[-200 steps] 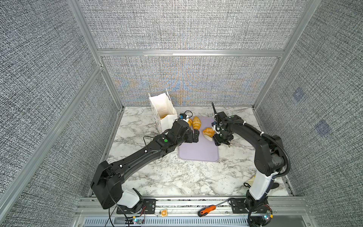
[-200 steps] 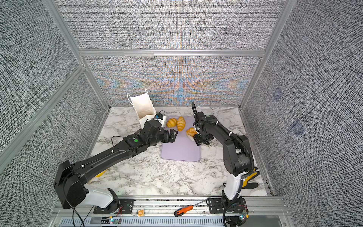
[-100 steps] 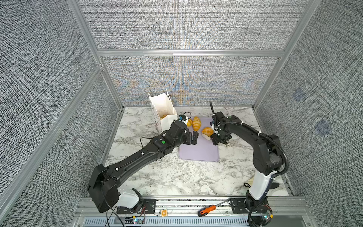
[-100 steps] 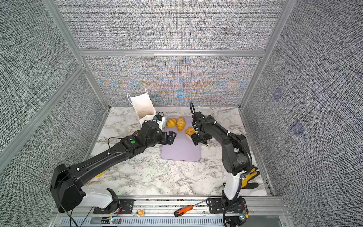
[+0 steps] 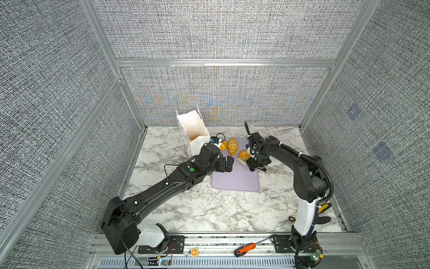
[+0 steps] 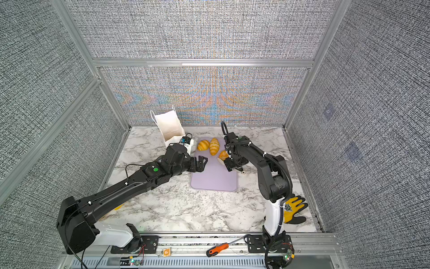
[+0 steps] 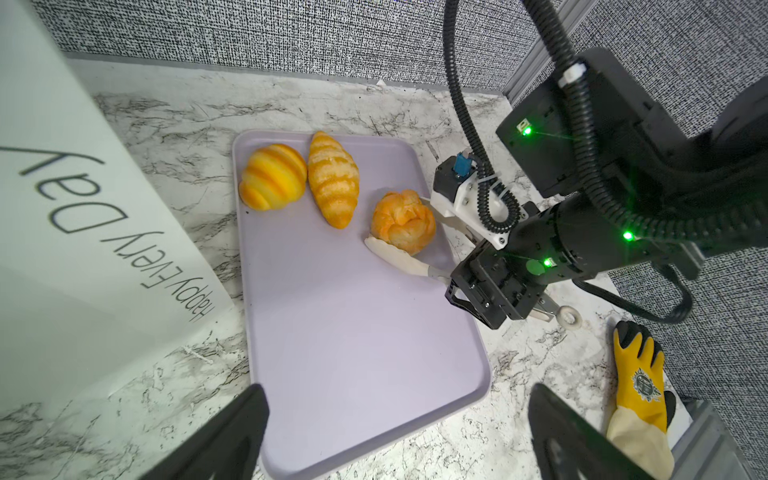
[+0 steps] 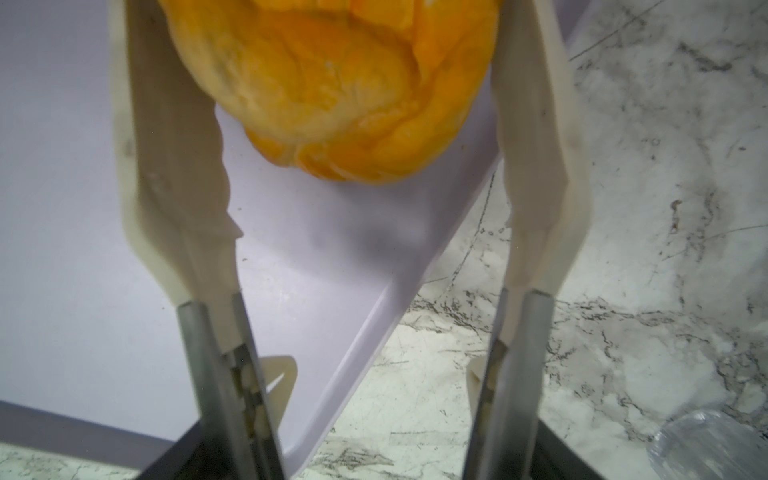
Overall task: Place the fake bread into the paper bag
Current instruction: 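Lift the twisted bun in the tongs toward the bag while left gripper raises bag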
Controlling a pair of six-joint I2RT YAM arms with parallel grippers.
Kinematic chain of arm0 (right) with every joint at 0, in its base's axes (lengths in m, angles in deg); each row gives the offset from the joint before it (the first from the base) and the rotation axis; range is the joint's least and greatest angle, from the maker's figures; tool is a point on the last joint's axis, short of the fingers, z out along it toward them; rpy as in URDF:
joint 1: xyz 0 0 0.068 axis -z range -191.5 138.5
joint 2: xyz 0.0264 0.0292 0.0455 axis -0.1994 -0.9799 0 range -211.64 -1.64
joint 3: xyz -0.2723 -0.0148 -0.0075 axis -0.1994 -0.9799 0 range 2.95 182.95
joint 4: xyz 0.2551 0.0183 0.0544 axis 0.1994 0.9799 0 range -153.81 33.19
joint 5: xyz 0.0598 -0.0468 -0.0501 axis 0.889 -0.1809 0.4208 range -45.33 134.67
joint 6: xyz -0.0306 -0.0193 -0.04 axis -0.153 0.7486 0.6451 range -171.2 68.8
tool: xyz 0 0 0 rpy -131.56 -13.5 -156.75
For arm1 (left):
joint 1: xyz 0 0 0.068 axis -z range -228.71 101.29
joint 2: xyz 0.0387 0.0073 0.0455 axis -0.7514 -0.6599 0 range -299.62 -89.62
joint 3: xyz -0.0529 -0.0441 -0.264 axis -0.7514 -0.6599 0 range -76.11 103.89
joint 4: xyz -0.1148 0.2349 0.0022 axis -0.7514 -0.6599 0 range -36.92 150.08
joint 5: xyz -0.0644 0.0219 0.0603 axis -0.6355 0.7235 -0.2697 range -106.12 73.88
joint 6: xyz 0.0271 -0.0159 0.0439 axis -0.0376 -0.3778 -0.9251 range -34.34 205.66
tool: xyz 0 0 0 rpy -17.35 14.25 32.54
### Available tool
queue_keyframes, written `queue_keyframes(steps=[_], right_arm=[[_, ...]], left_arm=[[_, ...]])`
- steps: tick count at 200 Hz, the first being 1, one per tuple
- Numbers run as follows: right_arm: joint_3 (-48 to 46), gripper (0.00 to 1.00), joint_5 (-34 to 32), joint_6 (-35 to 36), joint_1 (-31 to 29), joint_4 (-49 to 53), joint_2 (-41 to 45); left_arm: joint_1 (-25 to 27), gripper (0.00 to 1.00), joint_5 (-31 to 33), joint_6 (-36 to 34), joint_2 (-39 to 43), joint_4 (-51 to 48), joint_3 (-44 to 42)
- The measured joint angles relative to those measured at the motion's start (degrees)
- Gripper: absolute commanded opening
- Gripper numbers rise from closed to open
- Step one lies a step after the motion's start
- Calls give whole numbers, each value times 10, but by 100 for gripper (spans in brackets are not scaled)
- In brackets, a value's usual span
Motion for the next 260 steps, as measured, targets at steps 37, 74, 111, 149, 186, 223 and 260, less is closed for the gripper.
queue_keyframes(steps=[37,74,111,149,186,223,260], right_arm=[[5,70,0,3,0,4,-10],[-4,63,0,7,0,8,8],[-9,63,6,9,0,10,32],[-6,63,35,8,0,11,65],[4,63,58,6,0,21,92],[24,63,83,-5,0,36,121],[58,61,106,-16,0,45,145]], left_arm=[[0,99,5,0,5,0,0],[0,99,14,-2,22,-1,-3],[0,99,31,-4,31,-4,-5],[-3,99,41,-8,48,-22,-5],[-12,99,44,-14,69,-37,5],[-24,99,42,-28,80,-76,41],[-43,99,32,-33,88,-117,79]])
